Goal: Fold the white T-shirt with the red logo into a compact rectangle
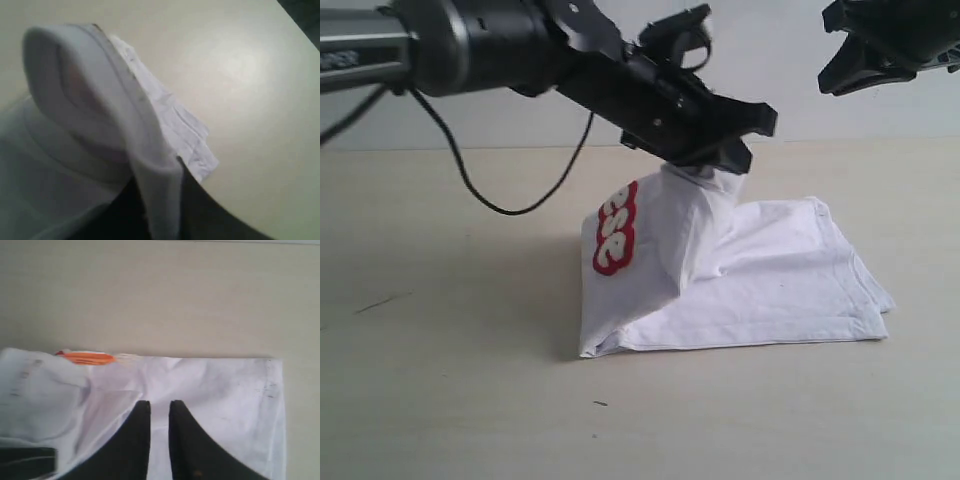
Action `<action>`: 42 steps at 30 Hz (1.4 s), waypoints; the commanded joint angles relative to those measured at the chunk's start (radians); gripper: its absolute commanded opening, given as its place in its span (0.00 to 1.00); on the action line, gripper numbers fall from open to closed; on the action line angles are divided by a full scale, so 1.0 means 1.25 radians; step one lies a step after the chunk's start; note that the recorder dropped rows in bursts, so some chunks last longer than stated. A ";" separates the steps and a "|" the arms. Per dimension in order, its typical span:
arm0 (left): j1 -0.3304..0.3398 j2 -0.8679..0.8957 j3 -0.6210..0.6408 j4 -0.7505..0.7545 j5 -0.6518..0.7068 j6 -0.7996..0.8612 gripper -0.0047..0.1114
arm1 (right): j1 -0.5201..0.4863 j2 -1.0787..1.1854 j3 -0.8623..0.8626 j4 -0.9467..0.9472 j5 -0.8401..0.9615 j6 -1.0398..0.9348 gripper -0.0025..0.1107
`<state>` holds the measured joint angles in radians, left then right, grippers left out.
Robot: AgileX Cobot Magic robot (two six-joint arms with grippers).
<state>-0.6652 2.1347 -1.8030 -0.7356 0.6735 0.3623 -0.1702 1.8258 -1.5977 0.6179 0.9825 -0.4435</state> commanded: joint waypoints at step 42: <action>0.138 -0.164 0.074 0.436 0.207 -0.111 0.68 | -0.068 0.295 0.118 0.218 0.035 -0.306 0.04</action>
<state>-0.5001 1.9357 -1.7124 -0.1882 0.9456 0.2175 -0.2575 2.2001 -1.4068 0.8949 0.9406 -0.7823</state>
